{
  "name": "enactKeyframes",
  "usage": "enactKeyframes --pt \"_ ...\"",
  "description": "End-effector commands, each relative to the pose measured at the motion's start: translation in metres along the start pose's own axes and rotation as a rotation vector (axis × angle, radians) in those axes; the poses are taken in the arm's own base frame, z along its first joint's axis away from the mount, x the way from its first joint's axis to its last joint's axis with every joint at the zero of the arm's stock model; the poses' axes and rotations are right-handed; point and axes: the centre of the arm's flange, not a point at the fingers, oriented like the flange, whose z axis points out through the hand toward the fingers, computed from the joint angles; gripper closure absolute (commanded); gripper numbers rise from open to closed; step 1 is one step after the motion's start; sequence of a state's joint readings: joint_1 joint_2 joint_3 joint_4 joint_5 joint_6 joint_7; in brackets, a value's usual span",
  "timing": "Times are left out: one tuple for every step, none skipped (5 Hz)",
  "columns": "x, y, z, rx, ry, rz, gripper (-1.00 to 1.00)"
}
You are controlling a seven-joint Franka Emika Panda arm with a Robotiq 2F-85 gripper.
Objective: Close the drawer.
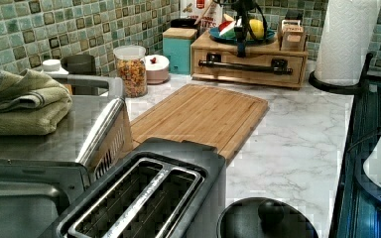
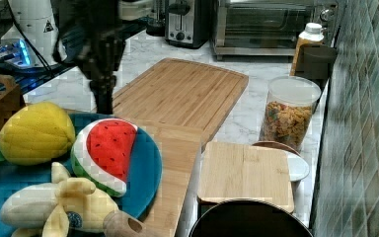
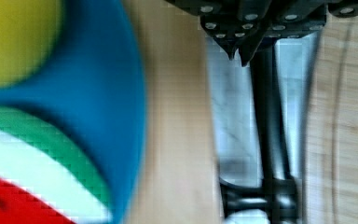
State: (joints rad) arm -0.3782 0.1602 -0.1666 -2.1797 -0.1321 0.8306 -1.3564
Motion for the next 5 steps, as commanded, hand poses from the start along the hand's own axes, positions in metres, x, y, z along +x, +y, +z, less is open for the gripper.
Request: enactKeyframes --pt "-0.0269 0.052 -0.0195 -0.071 0.022 0.095 1.0" --pt "-0.027 0.0519 -0.0193 -0.071 0.022 0.095 1.0" --pt "-0.027 0.052 -0.0194 -0.071 0.022 0.095 1.0" --pt "-0.0269 0.0518 -0.0193 -0.071 0.022 0.095 1.0" --pt "-0.0269 0.0519 -0.0193 -0.071 0.022 0.095 1.0"
